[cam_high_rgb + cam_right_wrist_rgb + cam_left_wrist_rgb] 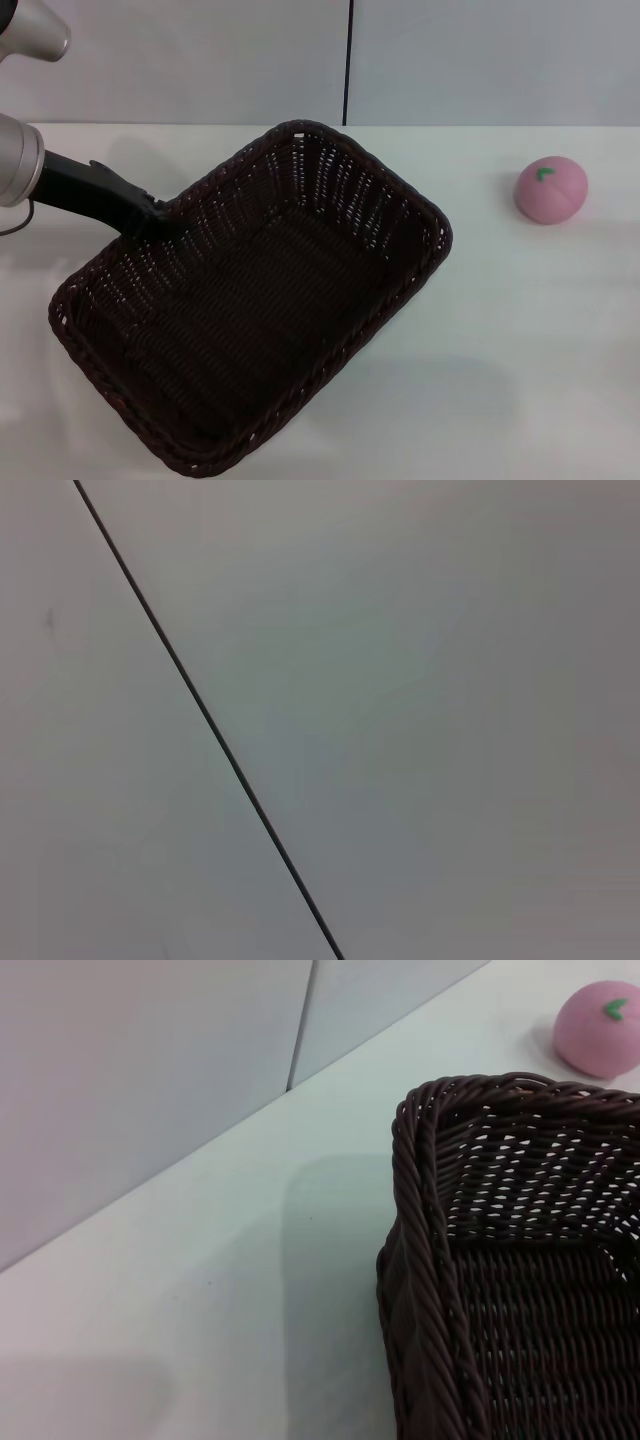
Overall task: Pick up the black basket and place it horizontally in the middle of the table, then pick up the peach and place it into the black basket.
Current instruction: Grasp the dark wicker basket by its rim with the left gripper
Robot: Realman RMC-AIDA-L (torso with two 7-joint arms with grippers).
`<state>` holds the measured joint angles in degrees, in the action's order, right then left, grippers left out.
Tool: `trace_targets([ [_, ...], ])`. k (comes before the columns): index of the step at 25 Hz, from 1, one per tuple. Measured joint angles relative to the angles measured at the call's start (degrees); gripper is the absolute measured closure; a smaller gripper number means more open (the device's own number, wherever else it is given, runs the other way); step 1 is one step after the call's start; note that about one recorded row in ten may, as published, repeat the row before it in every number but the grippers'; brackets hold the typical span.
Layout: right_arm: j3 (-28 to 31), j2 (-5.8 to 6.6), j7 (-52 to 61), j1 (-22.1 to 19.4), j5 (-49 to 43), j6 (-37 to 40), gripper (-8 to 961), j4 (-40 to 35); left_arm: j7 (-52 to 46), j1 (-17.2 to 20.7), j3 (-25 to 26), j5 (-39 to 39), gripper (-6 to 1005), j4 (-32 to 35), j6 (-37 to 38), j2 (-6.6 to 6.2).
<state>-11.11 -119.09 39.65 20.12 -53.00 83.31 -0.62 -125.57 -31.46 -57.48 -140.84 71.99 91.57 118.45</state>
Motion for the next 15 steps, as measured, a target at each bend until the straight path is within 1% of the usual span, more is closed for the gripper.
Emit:
trace_targets([
  [3,0.1,0.0,0.0,0.0,0.0,0.0,364,0.0,0.4,0.0,0.0,0.7,806,0.2,0.2,-0.04],
  [7,0.4,0.0,0.0,0.1,0.0,0.0,366,0.0,2.8,0.5,0.6,5.4,803,1.2,1.8,-0.36],
  [8,0.5,0.0,0.0,0.1,0.0,0.0,367,0.0,2.8,0.5,0.6,5.4,802,1.2,1.8,-0.36],
  [9,0.6,0.0,0.0,0.1,0.0,0.0,367,0.0,4.6,0.8,2.3,9.6,802,2.2,3.8,-0.5],
  [10,0.6,0.0,0.0,0.1,0.0,0.0,368,0.0,4.6,0.8,2.3,9.6,801,2.2,3.8,-0.5],
  [13,0.6,0.0,0.0,0.1,0.0,0.0,369,0.1,6.3,0.7,5.2,13.0,799,2.6,5.9,-0.58],
  [14,0.6,0.0,0.0,0.1,0.0,0.0,370,0.2,7.3,0.6,6.9,14.7,798,2.6,7.1,-0.65],
  [15,0.6,0.0,0.0,0.1,0.0,0.0,370,0.2,7.3,0.6,6.9,14.7,797,2.6,7.1,-0.65],
])
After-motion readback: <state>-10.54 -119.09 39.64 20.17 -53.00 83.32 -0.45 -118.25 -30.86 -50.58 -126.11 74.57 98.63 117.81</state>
